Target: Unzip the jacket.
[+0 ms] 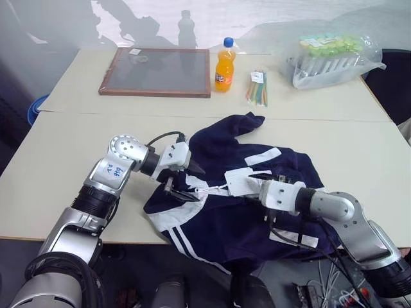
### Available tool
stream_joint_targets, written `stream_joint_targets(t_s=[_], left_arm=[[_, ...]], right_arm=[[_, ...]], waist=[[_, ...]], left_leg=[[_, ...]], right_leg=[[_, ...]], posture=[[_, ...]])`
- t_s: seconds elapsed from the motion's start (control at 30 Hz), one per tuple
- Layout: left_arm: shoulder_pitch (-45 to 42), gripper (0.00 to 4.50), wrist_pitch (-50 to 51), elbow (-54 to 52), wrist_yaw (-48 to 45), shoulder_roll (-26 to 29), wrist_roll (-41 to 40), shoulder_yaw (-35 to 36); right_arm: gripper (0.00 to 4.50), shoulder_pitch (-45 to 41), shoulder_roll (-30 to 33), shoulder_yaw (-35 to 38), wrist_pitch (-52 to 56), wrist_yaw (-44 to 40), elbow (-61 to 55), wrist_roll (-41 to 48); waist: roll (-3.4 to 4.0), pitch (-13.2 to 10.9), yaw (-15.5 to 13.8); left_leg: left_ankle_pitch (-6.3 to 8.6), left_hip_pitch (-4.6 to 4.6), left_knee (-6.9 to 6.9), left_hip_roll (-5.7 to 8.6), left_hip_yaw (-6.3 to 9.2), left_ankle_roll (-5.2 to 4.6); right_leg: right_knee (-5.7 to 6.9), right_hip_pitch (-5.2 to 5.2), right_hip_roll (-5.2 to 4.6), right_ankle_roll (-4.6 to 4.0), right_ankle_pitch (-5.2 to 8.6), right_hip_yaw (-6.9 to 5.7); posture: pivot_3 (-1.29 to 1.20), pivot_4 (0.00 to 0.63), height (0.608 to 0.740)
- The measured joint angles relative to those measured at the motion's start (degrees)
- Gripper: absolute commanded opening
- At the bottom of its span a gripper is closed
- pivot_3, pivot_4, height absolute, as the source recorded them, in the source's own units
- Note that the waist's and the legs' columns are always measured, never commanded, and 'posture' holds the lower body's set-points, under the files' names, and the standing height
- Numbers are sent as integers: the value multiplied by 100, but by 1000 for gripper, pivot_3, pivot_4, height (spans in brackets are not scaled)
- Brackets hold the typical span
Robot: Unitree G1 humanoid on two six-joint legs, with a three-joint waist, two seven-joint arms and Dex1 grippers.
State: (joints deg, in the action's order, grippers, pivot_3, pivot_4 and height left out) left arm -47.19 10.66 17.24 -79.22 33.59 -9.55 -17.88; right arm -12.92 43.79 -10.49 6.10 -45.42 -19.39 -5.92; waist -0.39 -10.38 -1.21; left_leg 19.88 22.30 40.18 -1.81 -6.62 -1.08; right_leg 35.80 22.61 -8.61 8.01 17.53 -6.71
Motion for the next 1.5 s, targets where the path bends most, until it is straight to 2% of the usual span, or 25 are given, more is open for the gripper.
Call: stream_joint_targets(t_s=[0.27, 0.4, 0.53, 0.7, 1.13, 1.27, 1.5], left_arm=[[-172, 4500, -136, 179, -29, -105, 63, 0], [-213, 4500, -203, 383, -40, -119, 111, 0], [-213, 4500, -305, 398, -50, -152, 153, -4], [-210, 4500, -327, 397, -53, -199, 171, -3], [308, 4500, -451, 158, 124, -452, 368, -145], [415, 4500, -920, 512, 473, -572, 709, -218], [191, 4500, -1532, 1467, 682, -885, 722, -102]], right_arm=[[2946, -247, -166, -263, -418, 364, 398, -779], [2946, -299, -518, -281, -385, 452, 423, -843], [1749, -302, -833, -245, -62, 443, 385, -554], [68, -113, -838, -45, 199, 366, 106, -233], [11, 414, -1472, 421, 1534, 976, -702, 318], [11, 554, -1563, 475, 1802, 1237, -807, 365], [11, 977, -1596, 851, 1996, 1636, -1117, 383]], waist=[[0, 0, 12], [0, 0, 18], [0, 0, 30], [0, 0, -2], [0, 0, 1], [0, 1, -22], [-2, 19, -21]], left_leg=[[0, 0, -1, 0, -1, 0], [0, 0, -1, 0, -1, 0], [0, 0, -2, 0, 0, 1], [0, 0, -2, 1, 1, 0], [0, -1, -4, 1, 0, 1], [0, 0, -4, 3, 2, 0], [-1, -15, -3, 3, 2, -1]], right_leg=[[0, 1, 0, 0, 0, 0], [0, 0, 0, 0, 0, 0], [0, 0, 1, 0, 0, -1], [0, 0, 0, 0, 0, -1], [0, 0, 1, 0, 0, 0], [-1, -2, -1, 0, 0, 0], [1, -15, -1, 0, 0, 1]], posture=[[0, 150, 740], [0, 150, 740], [0, 150, 740], [0, 150, 740], [0, 150, 740], [0, 150, 740], [0, 150, 740]])
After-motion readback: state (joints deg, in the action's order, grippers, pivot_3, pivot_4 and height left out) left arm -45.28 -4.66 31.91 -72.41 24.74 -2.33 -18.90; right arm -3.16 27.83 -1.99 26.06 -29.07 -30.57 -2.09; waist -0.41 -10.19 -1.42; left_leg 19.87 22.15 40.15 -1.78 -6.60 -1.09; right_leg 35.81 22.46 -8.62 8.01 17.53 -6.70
